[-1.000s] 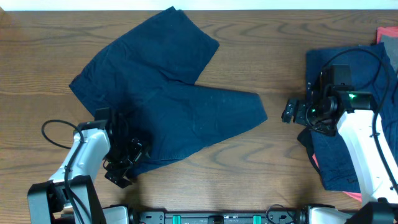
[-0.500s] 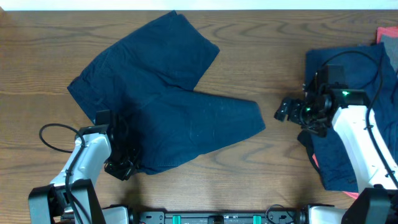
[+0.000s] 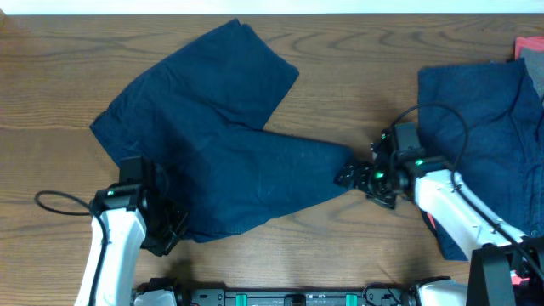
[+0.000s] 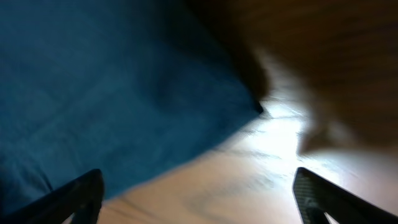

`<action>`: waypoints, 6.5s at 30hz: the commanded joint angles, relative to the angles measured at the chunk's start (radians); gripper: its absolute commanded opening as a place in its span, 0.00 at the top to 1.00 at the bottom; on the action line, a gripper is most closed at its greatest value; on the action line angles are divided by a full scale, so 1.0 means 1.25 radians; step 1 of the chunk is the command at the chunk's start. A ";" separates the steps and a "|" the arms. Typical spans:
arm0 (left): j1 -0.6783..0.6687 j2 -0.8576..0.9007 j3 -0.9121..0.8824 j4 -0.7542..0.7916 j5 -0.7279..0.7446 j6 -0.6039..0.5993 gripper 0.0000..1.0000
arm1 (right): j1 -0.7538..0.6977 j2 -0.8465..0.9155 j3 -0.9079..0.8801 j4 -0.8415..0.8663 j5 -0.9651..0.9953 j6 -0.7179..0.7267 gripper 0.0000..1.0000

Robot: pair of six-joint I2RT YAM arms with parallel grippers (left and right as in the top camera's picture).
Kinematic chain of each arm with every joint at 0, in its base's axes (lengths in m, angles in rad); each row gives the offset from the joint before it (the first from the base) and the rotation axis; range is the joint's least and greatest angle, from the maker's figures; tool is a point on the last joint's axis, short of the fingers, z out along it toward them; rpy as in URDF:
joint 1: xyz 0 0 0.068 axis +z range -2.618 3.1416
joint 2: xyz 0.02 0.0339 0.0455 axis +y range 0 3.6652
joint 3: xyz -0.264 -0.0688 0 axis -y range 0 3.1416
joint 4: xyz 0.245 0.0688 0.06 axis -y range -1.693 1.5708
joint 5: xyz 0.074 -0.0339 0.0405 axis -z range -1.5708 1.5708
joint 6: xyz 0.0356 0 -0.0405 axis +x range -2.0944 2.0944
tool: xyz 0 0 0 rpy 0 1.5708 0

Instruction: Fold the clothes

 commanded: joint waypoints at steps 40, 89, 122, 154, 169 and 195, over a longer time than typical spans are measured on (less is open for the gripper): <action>-0.107 -0.154 0.152 -0.111 0.167 0.185 0.94 | -0.264 -0.239 0.331 -0.340 0.214 -0.118 0.99; -0.174 0.161 0.244 0.045 -0.344 -0.198 0.94 | -0.004 0.279 0.464 0.326 0.228 -0.278 0.93; -0.067 0.272 0.230 0.019 -0.099 -0.049 0.01 | 0.032 0.356 0.458 0.196 0.157 -0.302 0.01; -0.026 0.277 0.040 0.527 0.034 0.211 0.02 | 0.027 0.354 0.300 -0.184 0.417 -0.021 0.12; -0.024 0.277 0.027 0.385 0.059 0.252 0.06 | 0.027 0.096 0.336 -0.120 0.369 -0.189 0.11; -0.057 0.201 0.377 -0.065 0.102 0.305 0.94 | 0.308 0.338 0.336 -0.028 -0.092 -0.421 0.85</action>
